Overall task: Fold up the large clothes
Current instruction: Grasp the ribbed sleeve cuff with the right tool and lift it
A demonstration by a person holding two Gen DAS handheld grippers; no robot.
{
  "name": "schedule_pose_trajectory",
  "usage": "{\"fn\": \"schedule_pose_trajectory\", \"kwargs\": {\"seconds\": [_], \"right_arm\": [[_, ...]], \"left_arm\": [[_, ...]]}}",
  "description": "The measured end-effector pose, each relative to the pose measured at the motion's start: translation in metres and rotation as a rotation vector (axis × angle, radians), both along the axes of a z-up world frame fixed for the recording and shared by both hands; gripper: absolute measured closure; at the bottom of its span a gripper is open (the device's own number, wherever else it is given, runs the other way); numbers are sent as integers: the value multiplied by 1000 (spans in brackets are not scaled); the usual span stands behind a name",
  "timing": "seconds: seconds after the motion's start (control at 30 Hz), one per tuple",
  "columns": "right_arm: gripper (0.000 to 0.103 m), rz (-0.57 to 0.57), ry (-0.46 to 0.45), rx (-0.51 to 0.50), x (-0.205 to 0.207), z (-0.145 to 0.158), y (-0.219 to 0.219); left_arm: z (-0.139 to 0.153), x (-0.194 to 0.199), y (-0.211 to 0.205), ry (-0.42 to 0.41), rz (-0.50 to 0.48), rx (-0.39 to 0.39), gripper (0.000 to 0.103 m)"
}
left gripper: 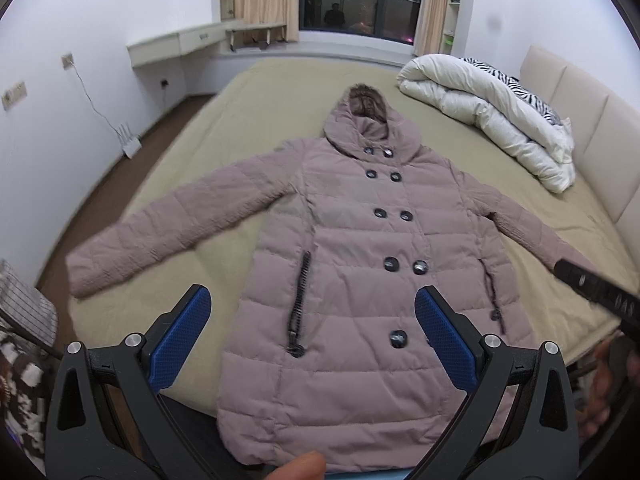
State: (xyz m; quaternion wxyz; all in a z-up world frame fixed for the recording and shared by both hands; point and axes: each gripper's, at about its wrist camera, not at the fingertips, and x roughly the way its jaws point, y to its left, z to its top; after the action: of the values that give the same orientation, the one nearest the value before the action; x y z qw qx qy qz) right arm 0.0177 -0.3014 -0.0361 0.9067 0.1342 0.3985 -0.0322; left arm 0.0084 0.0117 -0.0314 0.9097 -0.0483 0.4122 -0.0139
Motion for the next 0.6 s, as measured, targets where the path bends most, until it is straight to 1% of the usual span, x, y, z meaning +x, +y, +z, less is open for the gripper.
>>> {"fn": "schedule_pose_trajectory", "kwargs": {"seconds": [0.07,0.1,0.13,0.2,0.23,0.3,0.33,0.37,0.4,0.43,0.47,0.5,0.57,0.6], "right_arm": [[0,-110,-27,102,-1,-10,-47],[0,-154,-25,140,0,-14,-67],[0,-215,-26,199,-2,-24,-94],[0,-320,-45,299,-8,-42,-142],[0,-366,-53,345,-10,-51,-163],[0,-477,-70,442,-19,-75,-209],[0,-523,-76,487,-23,-87,-229],[3,-559,-83,526,-25,-97,-246],[6,-602,-90,572,-28,-109,-263],[11,-635,-92,614,-29,-119,-280],[15,-663,-96,652,-30,-128,-294],[17,-685,-105,682,-30,-138,-306],[24,-725,-116,724,-31,-154,-325],[26,-744,-118,738,-31,-162,-335]], "left_arm": [[-12,11,2,48,-11,-54,0],[-18,16,3,70,-10,-71,0],[-23,21,2,88,-10,-85,0],[-34,30,0,96,-25,-112,0],[-37,33,-5,80,-34,-99,0],[-42,38,-17,25,-44,-27,0],[-45,42,-22,21,-43,-6,0],[-51,49,-26,54,-42,2,0],[-57,58,-29,109,-39,-4,0],[-62,66,-29,145,-26,-26,0],[-65,72,-28,153,-7,-57,0],[-67,77,-27,144,4,-67,0],[-69,86,-29,117,14,-59,0],[-70,90,-30,113,14,-63,0]]}}
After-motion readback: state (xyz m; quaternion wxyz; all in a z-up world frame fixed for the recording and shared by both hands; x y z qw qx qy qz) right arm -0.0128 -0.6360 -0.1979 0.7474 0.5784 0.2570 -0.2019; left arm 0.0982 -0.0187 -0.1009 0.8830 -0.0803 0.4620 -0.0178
